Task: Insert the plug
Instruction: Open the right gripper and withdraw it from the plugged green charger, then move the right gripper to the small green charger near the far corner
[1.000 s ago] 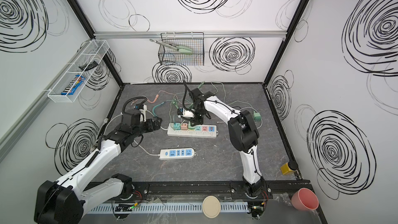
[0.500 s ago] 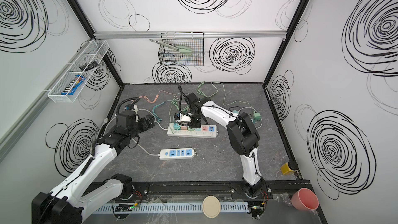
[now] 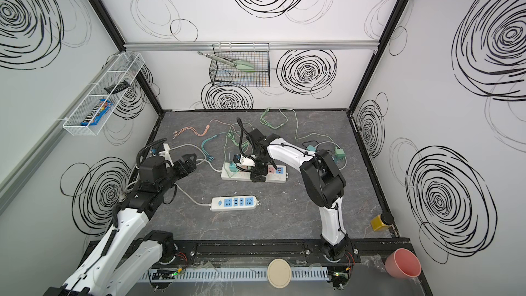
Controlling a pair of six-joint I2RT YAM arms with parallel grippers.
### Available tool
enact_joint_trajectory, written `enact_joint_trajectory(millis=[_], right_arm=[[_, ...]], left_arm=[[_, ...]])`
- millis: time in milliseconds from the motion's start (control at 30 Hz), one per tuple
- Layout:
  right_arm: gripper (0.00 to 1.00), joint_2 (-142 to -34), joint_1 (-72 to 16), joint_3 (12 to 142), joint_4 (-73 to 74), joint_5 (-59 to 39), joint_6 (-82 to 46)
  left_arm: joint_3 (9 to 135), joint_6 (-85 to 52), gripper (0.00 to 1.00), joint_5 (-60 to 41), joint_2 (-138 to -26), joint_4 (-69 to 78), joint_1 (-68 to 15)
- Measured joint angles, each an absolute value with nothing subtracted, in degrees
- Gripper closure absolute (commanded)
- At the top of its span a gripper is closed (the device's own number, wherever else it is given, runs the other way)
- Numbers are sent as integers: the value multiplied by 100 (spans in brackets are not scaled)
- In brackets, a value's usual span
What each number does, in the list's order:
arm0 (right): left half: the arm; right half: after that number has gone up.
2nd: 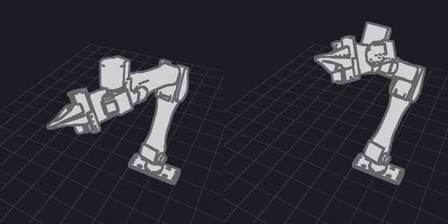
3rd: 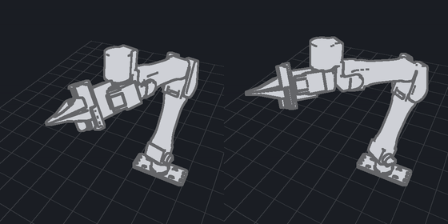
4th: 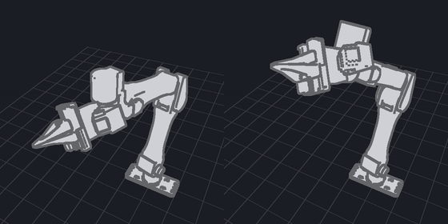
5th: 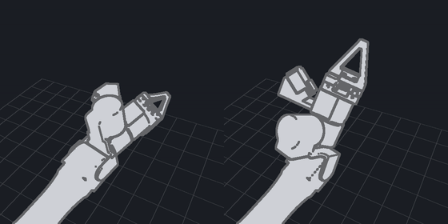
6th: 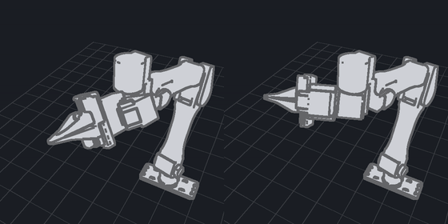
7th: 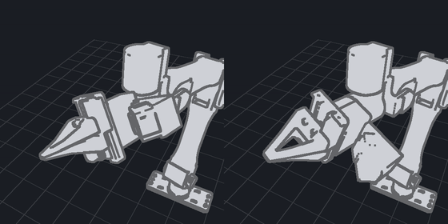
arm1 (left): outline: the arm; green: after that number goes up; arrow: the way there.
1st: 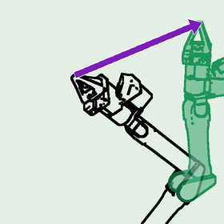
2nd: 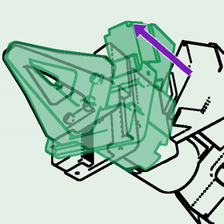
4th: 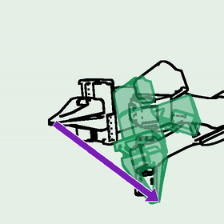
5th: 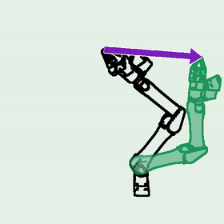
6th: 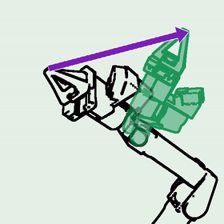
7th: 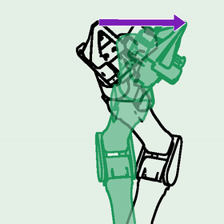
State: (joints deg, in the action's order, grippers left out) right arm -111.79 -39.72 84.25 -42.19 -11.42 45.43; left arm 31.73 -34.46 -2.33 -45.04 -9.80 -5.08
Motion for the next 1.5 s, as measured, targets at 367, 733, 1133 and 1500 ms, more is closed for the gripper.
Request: enact_joint_trajectory(millis=[367, 733, 1133, 1500], right_arm=[[3, -9085, -3218, 7244, -3273, -1361, 3916], [3, -7640, -1203, 5813, -263, -1212, 862], [0, -9004, 1350, 6097, 134, -2200, -1693], [11, -11306, 1688, 8211, -1970, -620, -816]], left_arm=[[3194, -3415, 4, -322, -4663, -628, -1260], [3723, -3120, 4, 193, -5325, -228, -2609], [3795, -3020, 4, 395, -5636, -126, -2926], [3798, -2976, 4, 390, -5876, 27, -2926]])
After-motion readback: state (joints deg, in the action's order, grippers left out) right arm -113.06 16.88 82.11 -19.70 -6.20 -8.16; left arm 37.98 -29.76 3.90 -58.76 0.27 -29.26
